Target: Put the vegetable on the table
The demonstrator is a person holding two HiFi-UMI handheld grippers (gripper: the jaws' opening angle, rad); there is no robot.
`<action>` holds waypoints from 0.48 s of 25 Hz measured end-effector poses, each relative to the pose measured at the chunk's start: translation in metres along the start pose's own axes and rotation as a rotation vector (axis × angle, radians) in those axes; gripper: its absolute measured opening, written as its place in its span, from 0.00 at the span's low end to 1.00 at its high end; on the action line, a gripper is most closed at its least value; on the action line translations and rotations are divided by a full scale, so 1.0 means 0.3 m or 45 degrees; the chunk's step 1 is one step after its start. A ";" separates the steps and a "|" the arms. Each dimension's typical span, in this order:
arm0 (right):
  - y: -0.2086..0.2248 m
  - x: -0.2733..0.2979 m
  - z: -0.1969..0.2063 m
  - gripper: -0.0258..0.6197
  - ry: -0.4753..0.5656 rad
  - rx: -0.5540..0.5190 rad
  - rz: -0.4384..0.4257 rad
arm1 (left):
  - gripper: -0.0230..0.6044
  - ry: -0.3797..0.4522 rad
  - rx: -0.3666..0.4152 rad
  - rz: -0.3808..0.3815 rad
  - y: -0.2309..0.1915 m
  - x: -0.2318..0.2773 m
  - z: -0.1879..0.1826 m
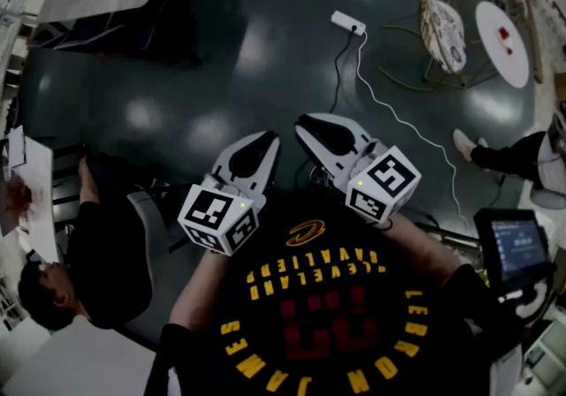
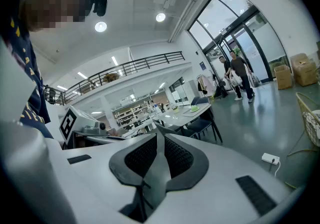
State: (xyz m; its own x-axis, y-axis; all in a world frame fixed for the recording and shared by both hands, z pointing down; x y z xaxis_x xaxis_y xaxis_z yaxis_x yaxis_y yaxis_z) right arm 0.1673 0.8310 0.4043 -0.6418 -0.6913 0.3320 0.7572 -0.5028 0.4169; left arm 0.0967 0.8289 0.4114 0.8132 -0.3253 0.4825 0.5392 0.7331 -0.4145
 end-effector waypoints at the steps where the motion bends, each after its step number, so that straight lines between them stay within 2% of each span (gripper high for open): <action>1: 0.003 -0.001 0.001 0.13 -0.002 0.001 0.000 | 0.10 -0.001 -0.002 0.000 0.001 0.002 0.000; 12: 0.077 -0.043 0.005 0.13 -0.001 0.043 -0.029 | 0.10 -0.001 -0.037 -0.023 0.046 0.075 0.004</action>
State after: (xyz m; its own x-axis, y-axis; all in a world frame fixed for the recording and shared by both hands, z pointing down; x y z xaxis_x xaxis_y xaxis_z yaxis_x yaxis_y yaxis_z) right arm 0.1928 0.8291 0.4110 -0.6590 -0.6794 0.3227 0.7378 -0.5006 0.4527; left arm 0.1221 0.8323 0.4174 0.8032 -0.3379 0.4906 0.5599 0.7094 -0.4280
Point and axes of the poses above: the fingertips, and each gripper's own axes: x forward along the fingers, y to its right, z out of its underside, the point moved 2 cm from there along -x, backward along the fingers, and after that the axes turned 10 degrees about -y, right-handed, at the moved point
